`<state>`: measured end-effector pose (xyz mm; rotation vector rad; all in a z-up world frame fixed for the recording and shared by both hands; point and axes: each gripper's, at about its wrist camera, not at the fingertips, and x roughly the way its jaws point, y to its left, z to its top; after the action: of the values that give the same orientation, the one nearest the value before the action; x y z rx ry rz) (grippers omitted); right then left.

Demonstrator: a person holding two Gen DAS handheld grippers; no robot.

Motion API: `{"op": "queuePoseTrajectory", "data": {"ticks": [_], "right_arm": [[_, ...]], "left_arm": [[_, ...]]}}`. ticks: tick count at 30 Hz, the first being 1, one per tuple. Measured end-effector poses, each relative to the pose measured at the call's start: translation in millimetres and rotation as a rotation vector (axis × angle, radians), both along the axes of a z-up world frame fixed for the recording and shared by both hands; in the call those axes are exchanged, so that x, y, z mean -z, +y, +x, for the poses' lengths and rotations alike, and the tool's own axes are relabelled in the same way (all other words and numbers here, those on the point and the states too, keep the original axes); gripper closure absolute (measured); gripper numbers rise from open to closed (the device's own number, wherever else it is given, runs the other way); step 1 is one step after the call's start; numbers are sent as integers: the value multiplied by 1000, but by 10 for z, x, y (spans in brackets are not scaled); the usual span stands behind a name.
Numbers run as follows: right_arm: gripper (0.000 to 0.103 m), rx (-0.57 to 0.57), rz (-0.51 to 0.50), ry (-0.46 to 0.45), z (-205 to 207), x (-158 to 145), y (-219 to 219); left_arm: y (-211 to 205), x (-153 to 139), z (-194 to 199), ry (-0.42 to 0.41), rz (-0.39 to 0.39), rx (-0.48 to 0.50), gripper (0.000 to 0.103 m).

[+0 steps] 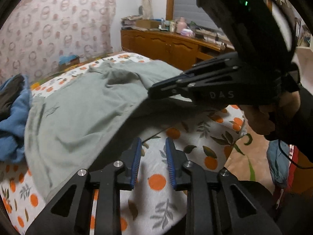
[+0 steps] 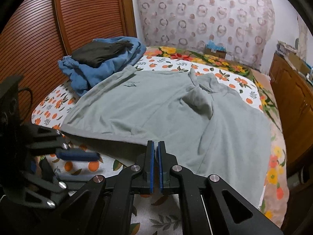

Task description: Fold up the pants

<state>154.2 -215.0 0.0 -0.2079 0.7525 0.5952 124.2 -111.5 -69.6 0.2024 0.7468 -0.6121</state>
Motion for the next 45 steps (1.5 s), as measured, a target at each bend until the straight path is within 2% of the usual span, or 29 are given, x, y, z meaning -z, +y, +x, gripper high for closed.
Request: {"op": "queuePoseTrajectory", "data": {"ticks": [8,13,14,15,16,24,28,31,32,38,45], "right_arm": [[100,13,36,37,157,4,-57],[100,22,64,42,191,5,-96],[100,24,68,44,197,9,-103],[100,26,73,46,199,16,-114],[100,29,76,48,203,24,-124],[100,19,109,50,115,-10,-169],[100,-15,122,52,-7,-19,-120],[100,-27,104,52,-60,34,-66],[100,-28,101,45,-71,42,-63],[100,9,118,30,-6,-8,-139],[100,19,112,22,65,-78,-121]], "left_arm": [[-151,127,245,63,136,40,77],[-185,120,285,68,145,40,79],[-182,126,293,61,152,32,91],[-172,126,307,59,151,20,98],[-153,116,303,71,131,21,100],[-58,-84,-80,18,78,21,103],[-89,-30,-263,13,93,44,103],[-42,-19,-225,-11,82,8,103],[-23,-32,-206,-16,76,-3,103],[-62,25,-52,-5,110,9,79],[-75,128,172,21,131,-24,75]]}}
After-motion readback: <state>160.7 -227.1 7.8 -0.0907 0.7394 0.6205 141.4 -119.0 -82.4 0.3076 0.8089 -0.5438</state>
